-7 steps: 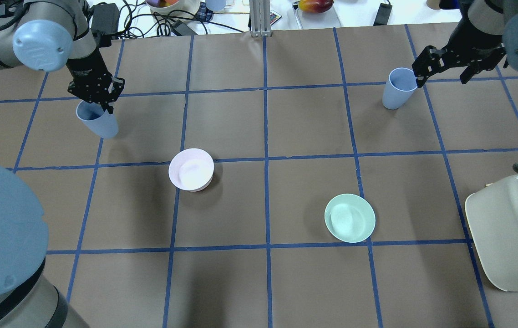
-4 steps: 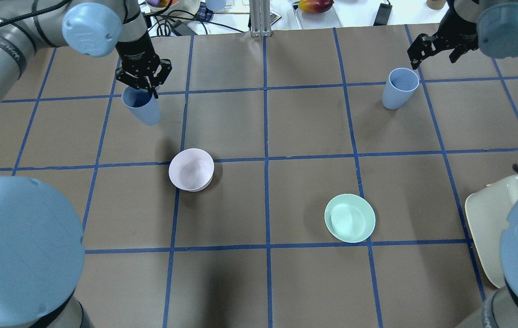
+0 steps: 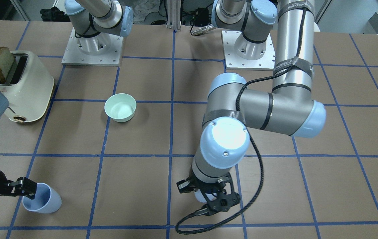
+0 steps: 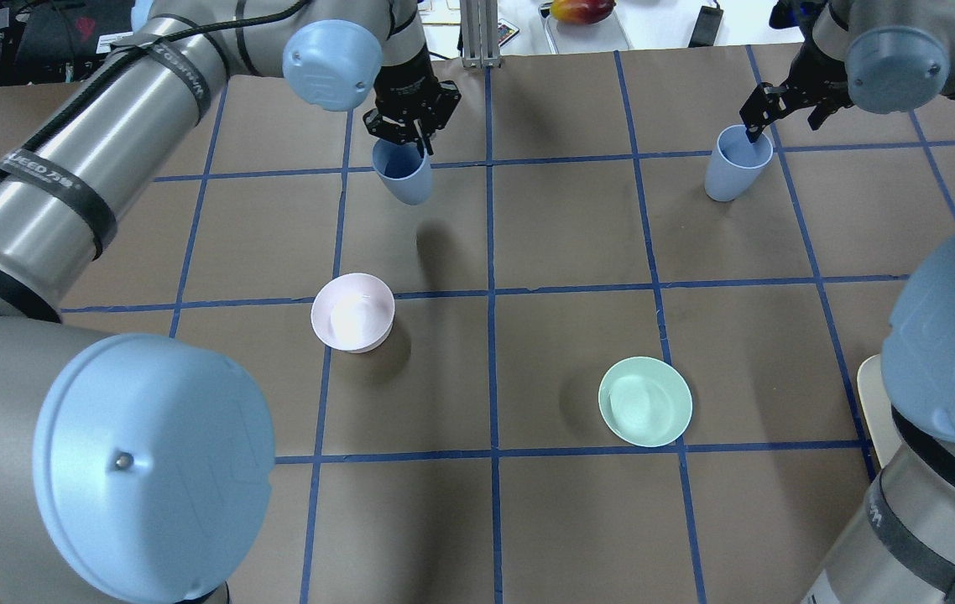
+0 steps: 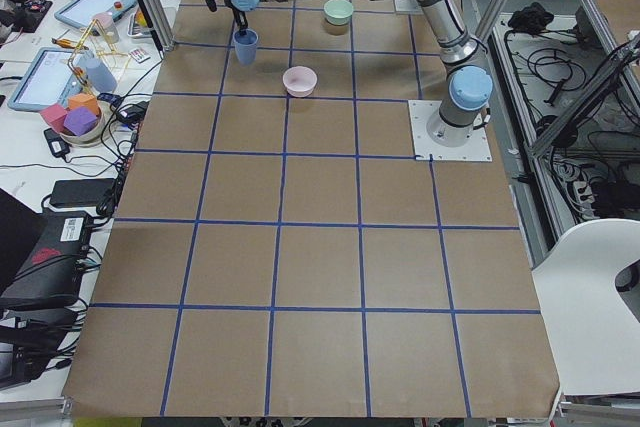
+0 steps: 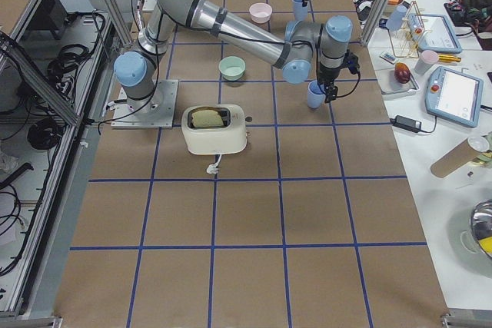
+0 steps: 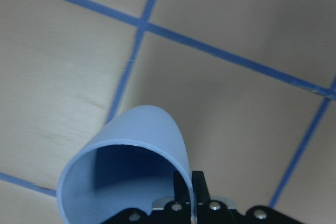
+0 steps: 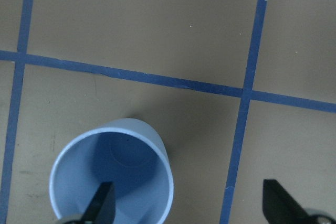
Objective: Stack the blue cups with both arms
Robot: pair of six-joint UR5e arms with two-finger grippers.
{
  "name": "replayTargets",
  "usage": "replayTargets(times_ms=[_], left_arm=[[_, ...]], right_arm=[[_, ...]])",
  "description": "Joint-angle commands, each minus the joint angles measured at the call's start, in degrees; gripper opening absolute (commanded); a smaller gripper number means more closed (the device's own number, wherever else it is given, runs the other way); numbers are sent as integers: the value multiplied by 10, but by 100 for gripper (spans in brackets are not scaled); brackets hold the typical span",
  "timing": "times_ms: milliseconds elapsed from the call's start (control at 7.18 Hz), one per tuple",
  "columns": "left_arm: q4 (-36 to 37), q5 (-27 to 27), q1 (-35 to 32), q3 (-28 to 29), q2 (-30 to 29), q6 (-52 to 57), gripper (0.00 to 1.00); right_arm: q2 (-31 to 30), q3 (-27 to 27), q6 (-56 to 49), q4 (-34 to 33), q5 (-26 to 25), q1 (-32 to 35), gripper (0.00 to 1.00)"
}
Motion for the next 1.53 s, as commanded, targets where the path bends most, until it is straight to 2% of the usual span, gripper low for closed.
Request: replayTargets(times_ms=[0, 557, 697, 836, 975, 1115, 1254, 1393], left_arm=[[3, -8, -43, 16, -23, -24, 0], [86, -5, -48, 17, -50, -22, 0], [90, -5, -48, 22, -52, -22, 0], [92, -4, -48, 25, -59, -23, 0], [92, -5, -48, 26, -65, -24, 22], [92, -6, -48, 26, -67, -24, 88], [89, -9, -48, 27, -54, -22, 100], [80, -8, -42, 27, -32, -17, 100]], right_arm=[[15, 5, 0, -2, -2, 0, 100], [43, 5, 0, -2, 2, 0, 100], [43, 0, -1, -2, 2, 0, 66], [43, -2, 0, 0, 1, 0, 8], [43, -3, -1, 3, 2, 0, 0], [40, -3, 0, 4, 10, 0, 0], [38, -7, 4, 5, 16, 0, 0], [35, -18, 9, 17, 16, 0, 0]])
